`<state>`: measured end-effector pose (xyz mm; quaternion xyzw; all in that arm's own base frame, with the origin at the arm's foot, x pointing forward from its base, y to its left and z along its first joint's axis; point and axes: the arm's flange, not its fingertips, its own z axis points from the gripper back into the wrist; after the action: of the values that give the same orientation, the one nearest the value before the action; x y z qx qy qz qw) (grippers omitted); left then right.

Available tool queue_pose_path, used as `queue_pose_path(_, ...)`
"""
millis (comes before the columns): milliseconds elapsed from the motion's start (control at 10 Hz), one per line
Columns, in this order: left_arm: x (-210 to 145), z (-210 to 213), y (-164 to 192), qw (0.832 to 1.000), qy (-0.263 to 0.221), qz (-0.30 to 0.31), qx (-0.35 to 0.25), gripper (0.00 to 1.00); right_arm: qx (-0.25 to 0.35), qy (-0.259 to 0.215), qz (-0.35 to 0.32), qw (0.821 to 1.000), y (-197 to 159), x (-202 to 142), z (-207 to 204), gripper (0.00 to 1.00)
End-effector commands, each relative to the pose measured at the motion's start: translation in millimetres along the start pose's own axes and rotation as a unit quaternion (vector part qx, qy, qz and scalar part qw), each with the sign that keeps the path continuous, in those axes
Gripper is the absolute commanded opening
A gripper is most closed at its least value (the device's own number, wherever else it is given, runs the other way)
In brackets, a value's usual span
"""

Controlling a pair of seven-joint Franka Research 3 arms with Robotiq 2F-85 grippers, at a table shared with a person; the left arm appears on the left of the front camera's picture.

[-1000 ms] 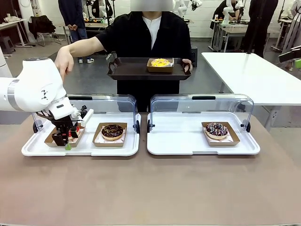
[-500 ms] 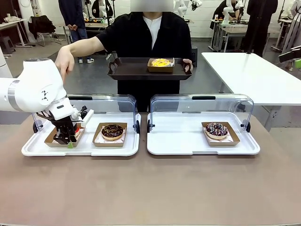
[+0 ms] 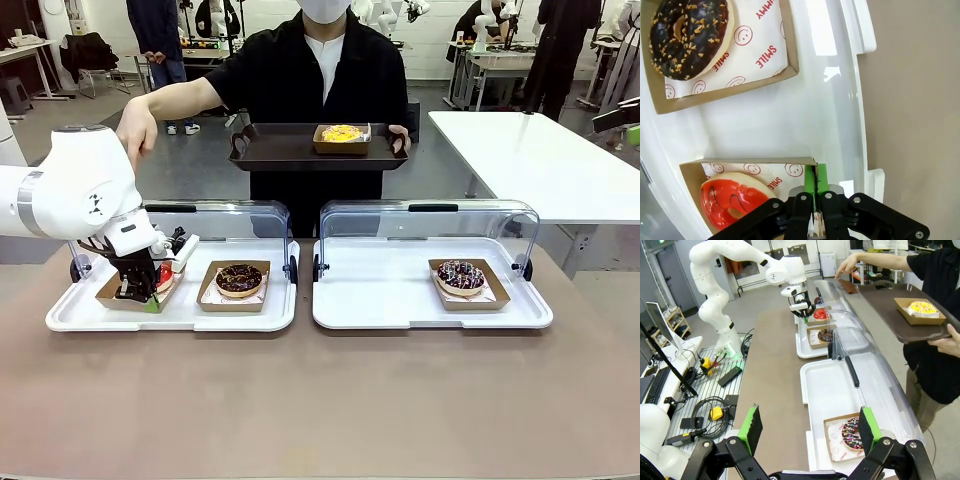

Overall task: Provide the desired donut to the person.
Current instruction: Pick up and lift the Paper togo box containing the Donut pointed at by the person.

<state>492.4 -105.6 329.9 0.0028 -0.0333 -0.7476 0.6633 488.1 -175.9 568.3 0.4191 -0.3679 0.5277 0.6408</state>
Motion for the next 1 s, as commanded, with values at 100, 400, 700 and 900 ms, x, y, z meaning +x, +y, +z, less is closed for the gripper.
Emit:
queue_pose_path(100, -2, 5, -1, 1.000, 0.020, 0.021, -0.007, 0.00, 0.001, -0.001, 0.000, 1.000, 0, -1, -1, 1.00)
queue_pose_path(400, -6, 55, -27, 0.993, 0.082, 0.082, -0.016, 0.00, 0.001, -0.001, 0.000, 1.000, 0, -1, -1, 1.00)
queue_pose_path(700, -12, 133, -70, 0.992, 0.069, 0.100, -0.018, 0.00, 0.001, -0.001, 0.000, 1.000, 0, -1, -1, 1.00)
queue_pose_path(900, -10, 180, -93, 0.994, 0.053, 0.099, 0.002, 0.00, 0.001, -0.001, 0.000, 1.000, 0, -1, -1, 1.00)
